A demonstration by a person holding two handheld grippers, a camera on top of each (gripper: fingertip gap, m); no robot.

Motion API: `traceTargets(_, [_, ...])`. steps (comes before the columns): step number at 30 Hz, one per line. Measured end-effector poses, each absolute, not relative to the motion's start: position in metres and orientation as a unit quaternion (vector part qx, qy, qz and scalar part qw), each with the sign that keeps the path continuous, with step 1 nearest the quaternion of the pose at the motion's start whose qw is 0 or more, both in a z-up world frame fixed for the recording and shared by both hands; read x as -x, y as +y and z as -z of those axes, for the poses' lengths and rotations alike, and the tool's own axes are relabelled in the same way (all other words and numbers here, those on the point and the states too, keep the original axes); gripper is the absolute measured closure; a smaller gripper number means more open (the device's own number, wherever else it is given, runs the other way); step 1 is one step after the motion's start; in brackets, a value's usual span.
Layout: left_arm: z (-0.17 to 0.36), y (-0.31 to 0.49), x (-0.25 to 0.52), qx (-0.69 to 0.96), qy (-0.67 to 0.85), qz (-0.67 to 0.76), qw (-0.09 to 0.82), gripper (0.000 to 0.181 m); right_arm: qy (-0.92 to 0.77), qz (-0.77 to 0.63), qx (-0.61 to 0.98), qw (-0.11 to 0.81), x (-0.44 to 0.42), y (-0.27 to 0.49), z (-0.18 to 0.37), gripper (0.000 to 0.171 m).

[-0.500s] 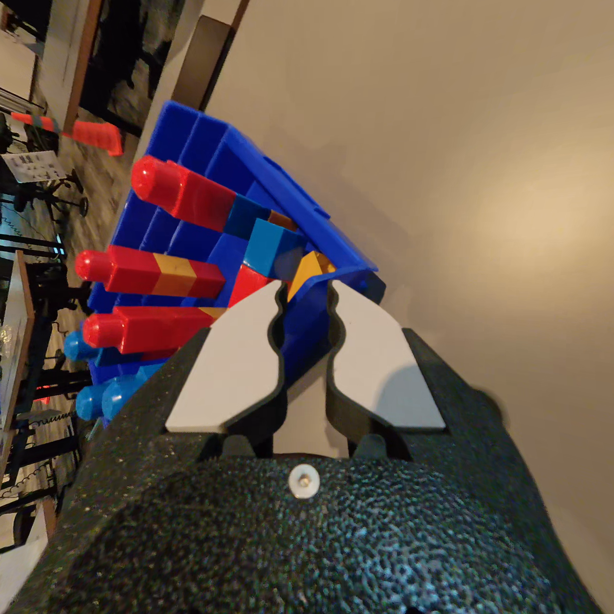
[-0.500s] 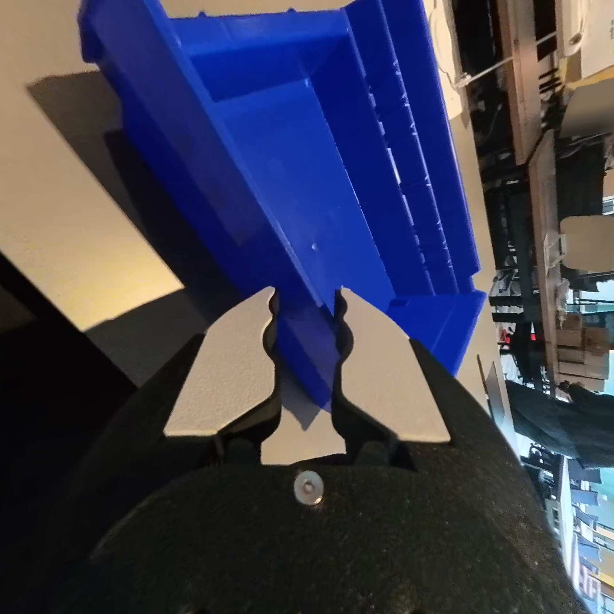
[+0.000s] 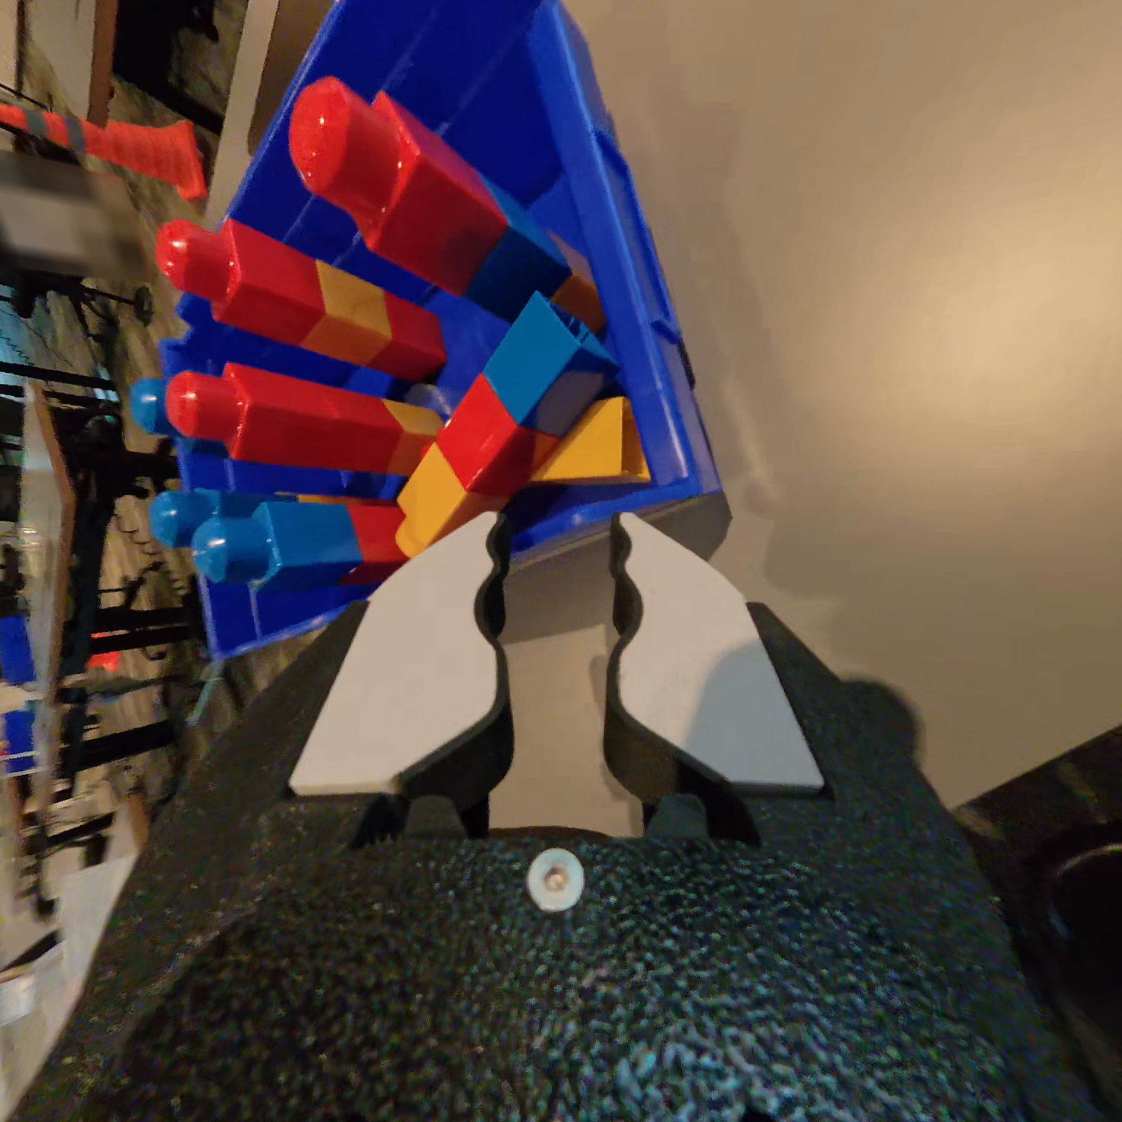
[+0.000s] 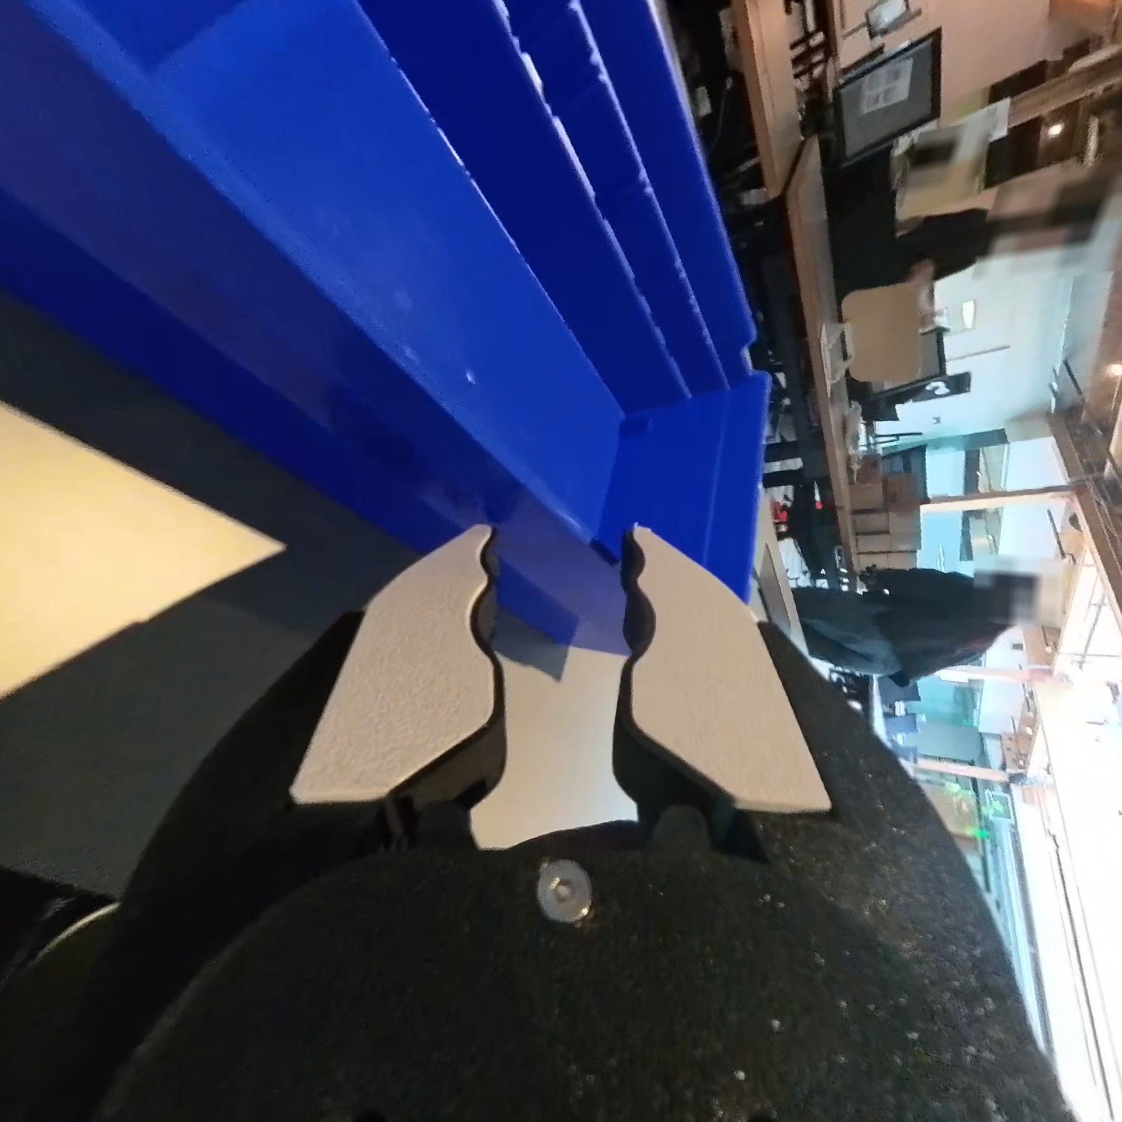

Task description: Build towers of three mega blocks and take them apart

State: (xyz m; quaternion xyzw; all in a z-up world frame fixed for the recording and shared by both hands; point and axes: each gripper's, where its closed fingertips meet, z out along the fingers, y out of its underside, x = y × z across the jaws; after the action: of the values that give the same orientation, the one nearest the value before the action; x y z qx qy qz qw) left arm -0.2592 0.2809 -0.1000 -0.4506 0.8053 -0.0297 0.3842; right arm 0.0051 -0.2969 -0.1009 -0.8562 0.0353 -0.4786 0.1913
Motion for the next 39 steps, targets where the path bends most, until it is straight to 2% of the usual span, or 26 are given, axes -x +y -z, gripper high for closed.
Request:
traceTargets(4, [0.093, 0.283, 0.279, 0.470, 0.781, 0.027, 0.409, 0.149, 0.057, 0.501, 0.841, 0.198, 0.003, -0.307, 0.085, 0.133])
traceTargets(8, [0.071, 0.260, 0.292, 0.512, 0.711, 0.144, 0.461, 0.144, 0.079, 0.502, 0.829, 0.233, 0.023, -0.305, 0.071, 0.134])
traceTargets(11, [0.054, 0.260, 0.289, 0.596, 0.562, 0.272, 0.505, 0.136, 0.071, 0.461, 0.829, 0.309, 0.053, -0.276, 0.070, 0.135])
traceTargets(13, [0.058, 0.267, 0.280, 0.624, 0.490, 0.305, 0.527, 0.127, 0.047, 0.429, 0.832, 0.348, 0.078, -0.250, 0.076, 0.137])
traceTargets(16, [0.073, 0.279, 0.264, 0.659, 0.442, 0.263, 0.549, 0.105, 0.006, 0.399, 0.834, 0.381, 0.110, -0.214, 0.090, 0.139])
traceTargets(19, [0.081, 0.283, 0.251, 0.662, 0.420, 0.212, 0.584, 0.108, -0.026, 0.366, 0.839, 0.401, 0.135, -0.185, 0.109, 0.140])
traceTargets(23, [0.099, 0.310, 0.261, 0.674, 0.402, 0.107, 0.611, 0.121, -0.046, 0.345, 0.847, 0.402, 0.144, -0.165, 0.127, 0.140])
traceTargets(25, [0.105, 0.316, 0.267, 0.684, 0.392, 0.128, 0.601, 0.116, -0.053, 0.341, 0.848, 0.402, 0.144, -0.162, 0.130, 0.140])
traceTargets(30, [0.105, 0.365, 0.308, 0.707, 0.350, 0.060, 0.612, 0.134, -0.058, 0.322, 0.853, 0.408, 0.146, -0.159, 0.136, 0.140])
traceTargets(34, [0.095, 0.378, 0.327, 0.715, 0.318, 0.066, 0.619, 0.131, -0.067, 0.317, 0.854, 0.407, 0.152, -0.153, 0.143, 0.141])
traceTargets(37, [0.070, 0.339, 0.299, 0.659, 0.342, 0.135, 0.656, 0.131, -0.076, 0.311, 0.855, 0.408, 0.158, -0.146, 0.147, 0.141])
traceTargets(39, [0.066, 0.298, 0.262, 0.626, 0.387, 0.189, 0.650, 0.134, -0.081, 0.311, 0.855, 0.408, 0.160, -0.141, 0.149, 0.141])
